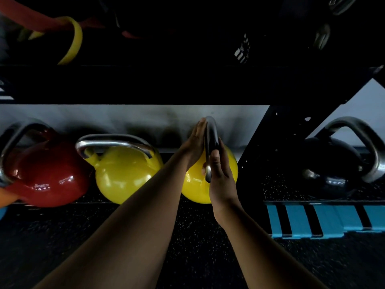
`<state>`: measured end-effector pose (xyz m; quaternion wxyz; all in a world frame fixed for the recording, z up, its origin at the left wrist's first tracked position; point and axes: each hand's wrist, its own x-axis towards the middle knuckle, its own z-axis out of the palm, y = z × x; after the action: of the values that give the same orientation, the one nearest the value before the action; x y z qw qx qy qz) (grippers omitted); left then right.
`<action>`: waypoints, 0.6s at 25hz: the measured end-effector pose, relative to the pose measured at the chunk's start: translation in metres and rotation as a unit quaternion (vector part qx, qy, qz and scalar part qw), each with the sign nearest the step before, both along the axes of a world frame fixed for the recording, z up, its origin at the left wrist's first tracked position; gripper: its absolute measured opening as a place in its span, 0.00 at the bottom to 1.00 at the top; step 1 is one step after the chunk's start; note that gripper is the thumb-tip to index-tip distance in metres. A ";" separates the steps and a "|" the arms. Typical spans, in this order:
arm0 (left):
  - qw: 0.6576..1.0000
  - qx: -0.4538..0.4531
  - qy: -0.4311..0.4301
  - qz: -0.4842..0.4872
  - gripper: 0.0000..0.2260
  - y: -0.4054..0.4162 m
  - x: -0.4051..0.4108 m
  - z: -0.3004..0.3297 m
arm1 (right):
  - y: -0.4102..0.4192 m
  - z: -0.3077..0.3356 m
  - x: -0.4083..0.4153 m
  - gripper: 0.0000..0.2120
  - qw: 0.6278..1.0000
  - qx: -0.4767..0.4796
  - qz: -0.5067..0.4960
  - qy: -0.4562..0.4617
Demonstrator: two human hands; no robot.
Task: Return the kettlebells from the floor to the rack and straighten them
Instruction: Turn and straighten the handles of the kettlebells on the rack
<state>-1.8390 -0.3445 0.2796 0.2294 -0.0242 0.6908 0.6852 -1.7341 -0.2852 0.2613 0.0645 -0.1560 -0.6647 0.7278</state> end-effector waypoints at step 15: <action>1.000 0.002 -0.008 -0.007 0.22 0.001 0.004 0.000 | 0.000 -0.004 -0.005 0.23 0.999 -0.047 0.015 0.002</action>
<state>-1.8345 -0.3432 0.2801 0.2400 -0.0245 0.6873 0.6851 -1.7388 -0.2857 0.2577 0.0479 -0.1471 -0.6319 0.7595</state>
